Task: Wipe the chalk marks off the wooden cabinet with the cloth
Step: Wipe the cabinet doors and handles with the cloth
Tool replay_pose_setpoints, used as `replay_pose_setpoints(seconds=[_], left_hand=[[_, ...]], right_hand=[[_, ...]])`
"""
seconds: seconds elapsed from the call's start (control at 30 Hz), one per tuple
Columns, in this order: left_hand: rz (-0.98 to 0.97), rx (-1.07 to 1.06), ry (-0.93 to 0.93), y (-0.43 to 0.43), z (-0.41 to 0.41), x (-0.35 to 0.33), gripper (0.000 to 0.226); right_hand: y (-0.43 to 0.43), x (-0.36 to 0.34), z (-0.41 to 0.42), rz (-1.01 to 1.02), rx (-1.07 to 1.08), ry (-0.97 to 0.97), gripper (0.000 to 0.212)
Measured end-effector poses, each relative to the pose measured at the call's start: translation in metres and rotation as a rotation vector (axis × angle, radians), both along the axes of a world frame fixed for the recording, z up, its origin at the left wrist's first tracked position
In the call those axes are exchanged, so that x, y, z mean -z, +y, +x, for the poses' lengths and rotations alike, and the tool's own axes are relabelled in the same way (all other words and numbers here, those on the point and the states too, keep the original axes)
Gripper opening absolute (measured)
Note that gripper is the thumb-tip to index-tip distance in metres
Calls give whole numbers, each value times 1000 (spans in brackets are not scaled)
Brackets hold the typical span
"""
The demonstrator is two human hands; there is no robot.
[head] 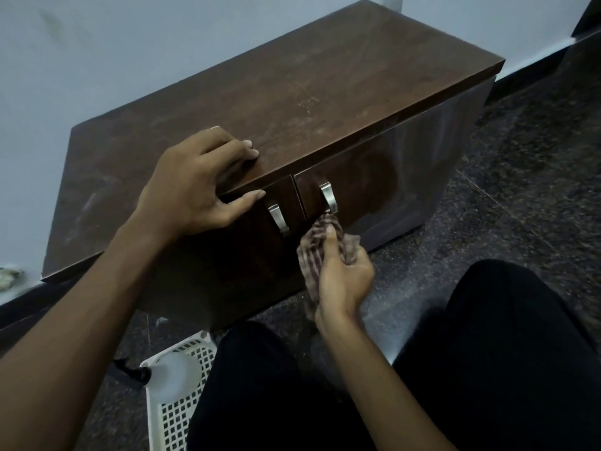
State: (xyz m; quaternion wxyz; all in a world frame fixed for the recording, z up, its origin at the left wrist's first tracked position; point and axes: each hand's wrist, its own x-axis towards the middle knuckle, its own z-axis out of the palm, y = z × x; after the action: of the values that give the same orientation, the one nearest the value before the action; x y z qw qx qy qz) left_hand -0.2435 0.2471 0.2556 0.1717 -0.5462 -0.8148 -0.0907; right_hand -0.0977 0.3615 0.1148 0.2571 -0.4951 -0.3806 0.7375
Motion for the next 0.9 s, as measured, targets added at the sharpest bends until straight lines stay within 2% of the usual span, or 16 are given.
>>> replay_pose_setpoints(seconds=[0.13, 0.23, 0.37, 0.47, 0.53, 0.57, 0.63, 0.73, 0.8, 0.9], left_hand=[[6, -2, -3, -1, 0, 0, 49], [7, -2, 3, 0, 0, 0, 49], [5, -10, 4, 0, 1, 1, 49], [7, -13, 0, -1, 2, 1, 49], [8, -14, -1, -1, 2, 0, 49], [8, -13, 1, 0, 2, 0, 49], [2, -15, 4, 0, 1, 0, 49], [-3, -18, 3, 0, 1, 0, 49], [-3, -20, 0, 0, 2, 0, 49], [12, -22, -4, -1, 2, 0, 49]], right_hand=[[20, -18, 0, 559, 132, -34, 34], [34, -27, -10, 812, 106, -63, 30], [46, -33, -14, 816, 26, -59, 33], [54, -32, -19, 473, 3, 43, 43], [57, -31, -22, 231, 25, 146, 41], [57, -33, -22, 182, 32, 165, 37], [52, -35, -22, 273, 60, 144, 33], [38, -44, -22, 660, 23, 112, 34], [31, -49, -21, 831, 10, 111, 28], [41, -47, -26, 849, 77, 111, 29]])
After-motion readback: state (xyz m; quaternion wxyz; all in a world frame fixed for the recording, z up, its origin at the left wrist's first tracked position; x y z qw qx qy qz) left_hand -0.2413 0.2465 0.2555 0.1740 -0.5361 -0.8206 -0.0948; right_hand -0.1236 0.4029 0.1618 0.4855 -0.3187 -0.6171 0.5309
